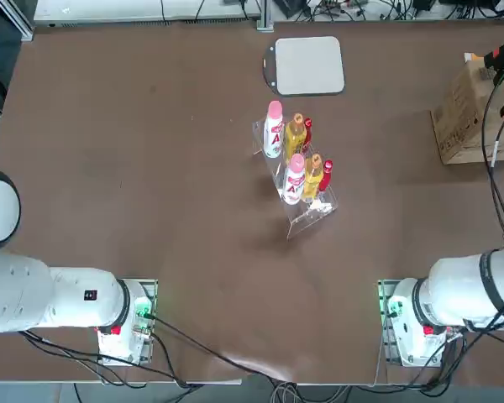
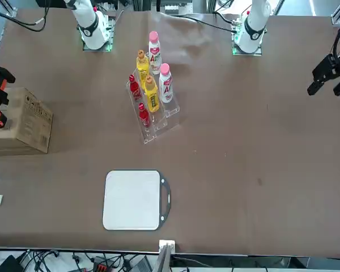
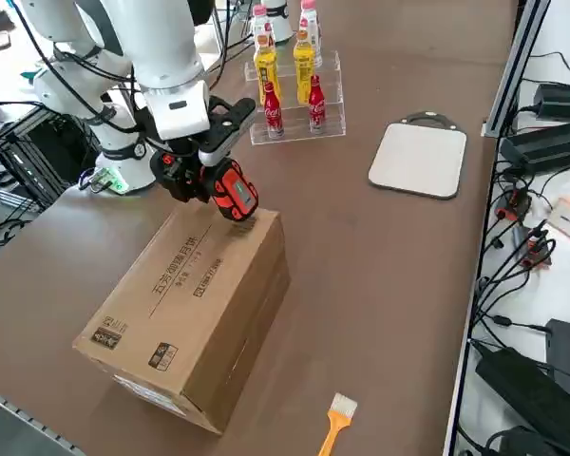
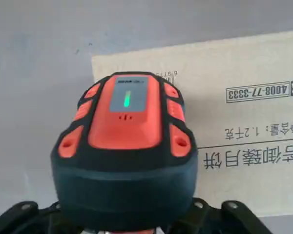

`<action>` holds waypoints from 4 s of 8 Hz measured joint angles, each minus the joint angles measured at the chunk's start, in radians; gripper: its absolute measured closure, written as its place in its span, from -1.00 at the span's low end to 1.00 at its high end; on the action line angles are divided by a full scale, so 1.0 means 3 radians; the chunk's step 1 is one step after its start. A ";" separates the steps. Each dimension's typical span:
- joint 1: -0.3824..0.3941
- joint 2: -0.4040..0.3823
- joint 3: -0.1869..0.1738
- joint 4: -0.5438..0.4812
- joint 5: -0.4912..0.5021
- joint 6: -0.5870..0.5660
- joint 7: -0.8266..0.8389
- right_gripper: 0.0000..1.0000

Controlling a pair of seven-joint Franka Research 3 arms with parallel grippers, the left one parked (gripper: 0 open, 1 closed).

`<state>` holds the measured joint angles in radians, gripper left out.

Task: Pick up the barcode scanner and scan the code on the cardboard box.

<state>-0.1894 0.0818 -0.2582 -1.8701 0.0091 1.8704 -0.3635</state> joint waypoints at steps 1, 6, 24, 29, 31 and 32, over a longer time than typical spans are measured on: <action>-0.0006 0.0010 0.0000 0.0000 -0.0001 -0.0001 -0.0003 0.29; -0.0009 0.0013 0.0003 0.0002 -0.0078 -0.0006 -0.0013 0.29; 0.0727 -0.0051 0.0115 -0.0082 0.0058 -0.0029 0.0423 0.29; 0.1051 0.0100 0.0117 -0.0753 0.0073 0.0936 0.0530 0.29; 0.1207 0.0155 0.0118 -0.1059 0.0074 0.1341 0.0701 0.29; 0.1273 0.0202 0.0119 -0.1180 0.0075 0.1505 0.0805 0.29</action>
<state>0.1925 0.1424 -0.2226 -2.2241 0.0315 2.3218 -0.1221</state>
